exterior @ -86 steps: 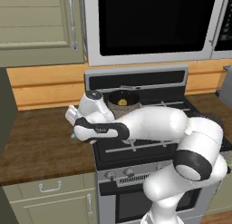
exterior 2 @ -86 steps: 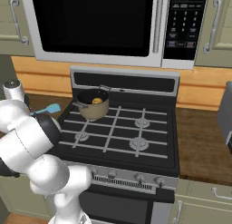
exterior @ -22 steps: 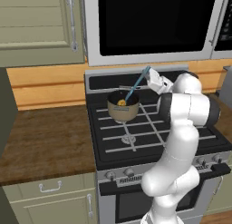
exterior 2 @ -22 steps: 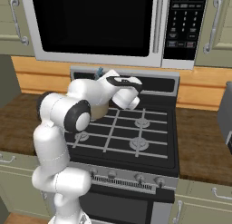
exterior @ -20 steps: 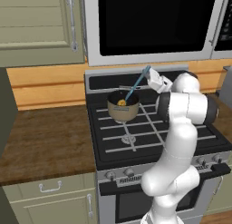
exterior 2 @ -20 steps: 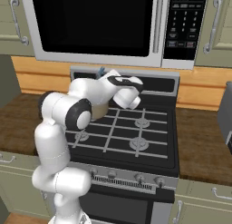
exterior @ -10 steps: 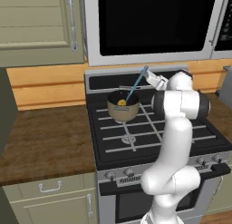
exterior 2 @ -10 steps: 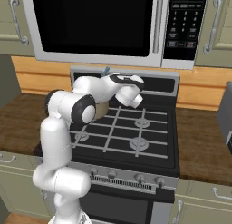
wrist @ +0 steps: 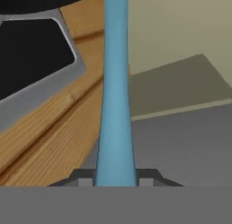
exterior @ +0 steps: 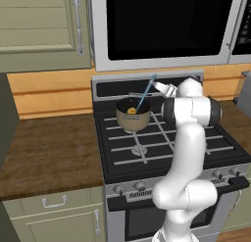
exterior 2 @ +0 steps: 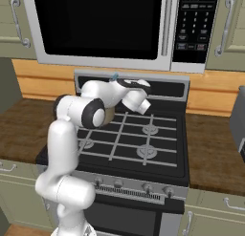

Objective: Put the squash and avocado in the pot. Retrieve the spatula and lightly stir the vegetables in the pot.

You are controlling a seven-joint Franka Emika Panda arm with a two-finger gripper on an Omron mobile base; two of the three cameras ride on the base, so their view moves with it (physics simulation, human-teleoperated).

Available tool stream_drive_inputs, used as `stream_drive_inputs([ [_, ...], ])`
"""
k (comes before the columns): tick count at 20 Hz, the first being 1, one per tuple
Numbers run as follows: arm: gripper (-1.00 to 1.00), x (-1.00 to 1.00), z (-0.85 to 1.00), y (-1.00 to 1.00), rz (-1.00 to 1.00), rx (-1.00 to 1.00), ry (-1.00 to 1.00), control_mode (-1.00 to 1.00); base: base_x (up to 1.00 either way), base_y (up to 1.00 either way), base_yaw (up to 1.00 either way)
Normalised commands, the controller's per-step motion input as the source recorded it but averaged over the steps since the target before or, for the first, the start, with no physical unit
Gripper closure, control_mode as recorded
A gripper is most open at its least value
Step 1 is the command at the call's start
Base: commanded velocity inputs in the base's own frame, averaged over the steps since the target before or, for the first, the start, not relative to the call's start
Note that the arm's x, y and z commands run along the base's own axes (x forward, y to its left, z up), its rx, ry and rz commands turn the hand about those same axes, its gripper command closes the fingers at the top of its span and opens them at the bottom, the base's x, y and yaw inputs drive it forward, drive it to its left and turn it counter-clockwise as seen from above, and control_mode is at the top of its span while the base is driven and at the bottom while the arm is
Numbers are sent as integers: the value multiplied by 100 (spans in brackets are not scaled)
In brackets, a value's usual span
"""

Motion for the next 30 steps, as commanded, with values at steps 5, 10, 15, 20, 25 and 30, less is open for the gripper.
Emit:
stream_drive_inputs([
  [5, 100, 40, -37, 0, 0, 0, 9, -100, 0, 0, 0],
  [10, 100, 23, -20, 0, 0, 0, 4, -100, 0, 0, 0],
  [15, 100, 2, -4, 0, 0, -3, 0, -100, 0, 0, 0],
  [20, 100, 37, -38, 6, -4, -1, 0, -100, 0, 0, 0],
  [25, 100, 45, -36, 12, -9, 0, 0, -100, 0, 0, 0],
  [30, 100, 28, -21, 3, -12, 0, 0, -100, 0, 0, 0],
])
